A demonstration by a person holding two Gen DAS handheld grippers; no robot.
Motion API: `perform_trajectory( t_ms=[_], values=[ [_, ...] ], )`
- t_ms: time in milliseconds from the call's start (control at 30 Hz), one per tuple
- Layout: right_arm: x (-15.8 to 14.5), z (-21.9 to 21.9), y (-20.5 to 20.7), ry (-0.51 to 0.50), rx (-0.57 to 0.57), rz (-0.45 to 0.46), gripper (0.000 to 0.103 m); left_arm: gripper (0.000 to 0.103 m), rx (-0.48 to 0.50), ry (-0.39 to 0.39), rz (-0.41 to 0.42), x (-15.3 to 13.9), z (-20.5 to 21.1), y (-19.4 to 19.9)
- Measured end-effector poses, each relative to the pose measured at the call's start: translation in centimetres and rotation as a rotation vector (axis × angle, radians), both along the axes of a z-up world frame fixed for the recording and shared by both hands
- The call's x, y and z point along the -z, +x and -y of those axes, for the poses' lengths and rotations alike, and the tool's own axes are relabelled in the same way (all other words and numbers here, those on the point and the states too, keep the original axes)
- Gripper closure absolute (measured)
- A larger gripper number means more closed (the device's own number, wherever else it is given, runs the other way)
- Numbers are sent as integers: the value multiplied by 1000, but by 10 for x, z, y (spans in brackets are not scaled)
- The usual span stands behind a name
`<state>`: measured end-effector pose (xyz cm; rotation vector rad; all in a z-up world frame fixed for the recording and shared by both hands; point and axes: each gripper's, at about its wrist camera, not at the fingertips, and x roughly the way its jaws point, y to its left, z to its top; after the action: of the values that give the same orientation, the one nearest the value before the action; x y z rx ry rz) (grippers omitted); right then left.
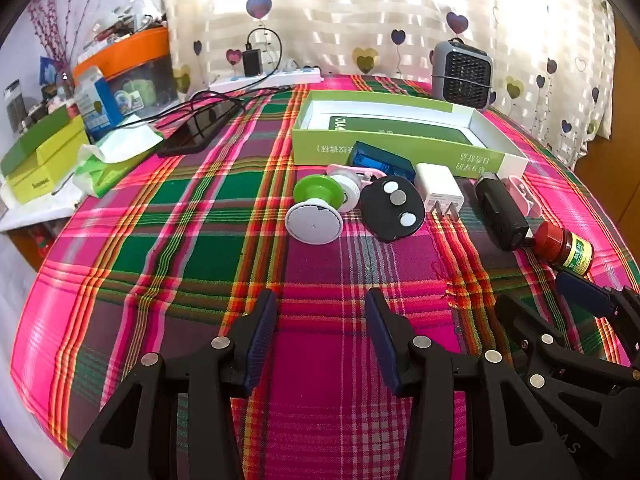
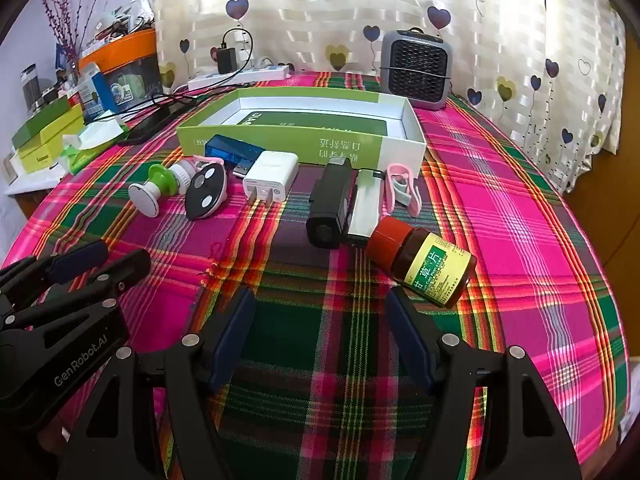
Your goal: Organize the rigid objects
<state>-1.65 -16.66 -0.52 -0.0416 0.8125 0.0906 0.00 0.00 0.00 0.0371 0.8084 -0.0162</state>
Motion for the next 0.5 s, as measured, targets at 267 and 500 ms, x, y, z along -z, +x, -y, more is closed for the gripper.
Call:
perform_trajectory(
  t_ms=[267,500],
  values=[
    [-1,0,0,1,0,1,35,58,0,2,0,0,0,0],
    [-1,0,0,1,0,1,35,58,0,2,0,0,0,0]
  ],
)
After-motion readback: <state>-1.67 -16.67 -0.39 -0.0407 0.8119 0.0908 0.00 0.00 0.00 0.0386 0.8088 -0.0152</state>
